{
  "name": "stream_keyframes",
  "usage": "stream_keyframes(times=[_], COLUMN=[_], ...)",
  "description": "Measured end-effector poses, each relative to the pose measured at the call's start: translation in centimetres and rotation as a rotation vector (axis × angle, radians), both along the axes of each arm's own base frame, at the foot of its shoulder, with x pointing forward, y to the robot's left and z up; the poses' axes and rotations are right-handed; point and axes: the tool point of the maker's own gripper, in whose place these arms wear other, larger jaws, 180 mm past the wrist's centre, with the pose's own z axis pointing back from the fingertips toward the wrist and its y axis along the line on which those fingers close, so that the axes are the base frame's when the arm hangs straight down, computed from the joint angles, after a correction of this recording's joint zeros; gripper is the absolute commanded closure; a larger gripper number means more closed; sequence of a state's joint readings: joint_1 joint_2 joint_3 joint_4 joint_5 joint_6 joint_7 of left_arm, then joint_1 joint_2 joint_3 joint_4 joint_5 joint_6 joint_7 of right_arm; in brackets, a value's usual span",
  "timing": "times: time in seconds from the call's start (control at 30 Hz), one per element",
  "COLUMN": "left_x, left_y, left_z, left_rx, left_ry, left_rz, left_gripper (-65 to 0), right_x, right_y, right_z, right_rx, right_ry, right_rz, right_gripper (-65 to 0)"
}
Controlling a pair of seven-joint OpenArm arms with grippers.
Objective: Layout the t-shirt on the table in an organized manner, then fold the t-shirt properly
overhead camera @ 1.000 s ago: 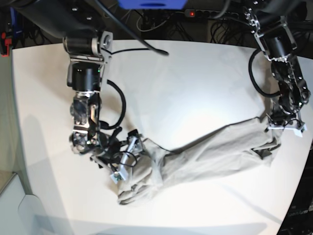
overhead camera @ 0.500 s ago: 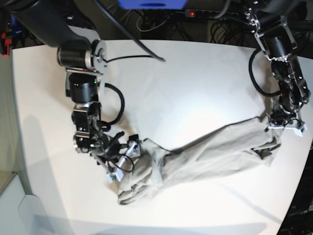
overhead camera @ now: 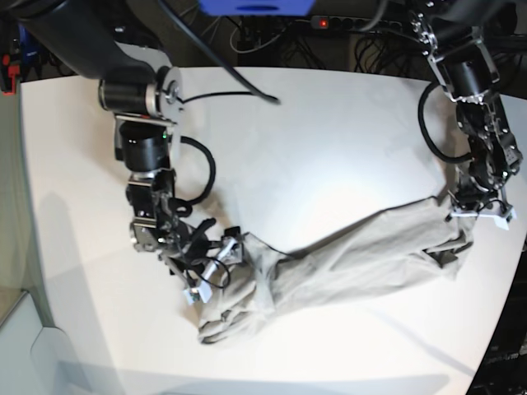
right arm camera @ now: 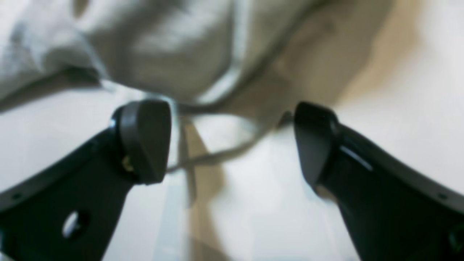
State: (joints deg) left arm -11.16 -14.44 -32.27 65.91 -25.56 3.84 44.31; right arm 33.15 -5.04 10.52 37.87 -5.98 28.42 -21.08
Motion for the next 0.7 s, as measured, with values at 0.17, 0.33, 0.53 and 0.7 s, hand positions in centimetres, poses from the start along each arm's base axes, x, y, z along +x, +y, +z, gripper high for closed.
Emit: stream_keyframes(times=[0.17,0.33,0.53,0.7], left_x=[0.0,0.1,0.1,0.2], left_y=[-0.1,-0.4,-0.3,-0.3], left_z=[0.0,-0.1,-0.1,0.0], left_rx=[-0.001,-0.005,-0.005,-0.004], left_ry=[-0.003,-0.006,-0.006,-0.008], left_rz=[0.001,0.001,0.001,0.001], left_gripper=[-0.1,-0.1,-0.1,-0.1], right_x=[0.0,0.1,-0.2,-1.0], right_y=[0.2,0.3,0.1,0.0], right_z=[-0.3,-0.3,-0.7,-1.3], right_rx=[0.067,0.078,0.072,0.092], right_ry=[-0.018,-0.023,-0.016,-0.027], right_rz=[-0.045,-0.051,-0.049,-0.067], right_gripper=[-54.0,-48.7,-34.9,-32.6])
